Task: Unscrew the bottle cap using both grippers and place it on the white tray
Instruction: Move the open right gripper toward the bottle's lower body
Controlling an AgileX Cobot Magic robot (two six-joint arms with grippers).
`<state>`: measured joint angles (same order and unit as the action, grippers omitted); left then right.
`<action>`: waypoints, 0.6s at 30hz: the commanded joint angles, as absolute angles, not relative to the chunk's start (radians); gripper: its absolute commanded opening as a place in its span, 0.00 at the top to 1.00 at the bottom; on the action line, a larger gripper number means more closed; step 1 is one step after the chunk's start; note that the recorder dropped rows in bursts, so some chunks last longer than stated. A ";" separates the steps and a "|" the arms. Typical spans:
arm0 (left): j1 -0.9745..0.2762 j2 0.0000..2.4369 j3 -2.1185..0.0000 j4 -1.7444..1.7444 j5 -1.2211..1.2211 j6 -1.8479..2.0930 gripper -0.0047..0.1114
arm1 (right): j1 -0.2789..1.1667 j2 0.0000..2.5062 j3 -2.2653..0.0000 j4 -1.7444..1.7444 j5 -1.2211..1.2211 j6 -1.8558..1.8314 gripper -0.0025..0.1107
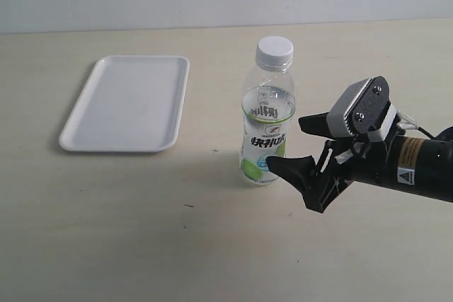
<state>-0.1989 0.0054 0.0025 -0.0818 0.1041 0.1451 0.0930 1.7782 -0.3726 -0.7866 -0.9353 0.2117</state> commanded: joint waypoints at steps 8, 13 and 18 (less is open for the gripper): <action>-0.197 0.000 0.000 -0.080 0.099 0.146 0.96 | 0.094 1.794 -0.379 -0.813 -0.963 0.204 0.27; -0.197 0.000 0.000 -0.080 0.099 0.146 0.96 | 0.094 1.794 -0.379 -0.813 -0.963 0.204 0.27; -0.197 0.000 0.000 -0.080 0.099 0.146 0.96 | 0.094 1.794 -0.379 -0.813 -0.963 0.206 0.27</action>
<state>-0.1989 0.0054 0.0025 -0.0818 0.1041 0.1451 0.0930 1.7944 -0.3741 -0.8050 -0.9462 0.2117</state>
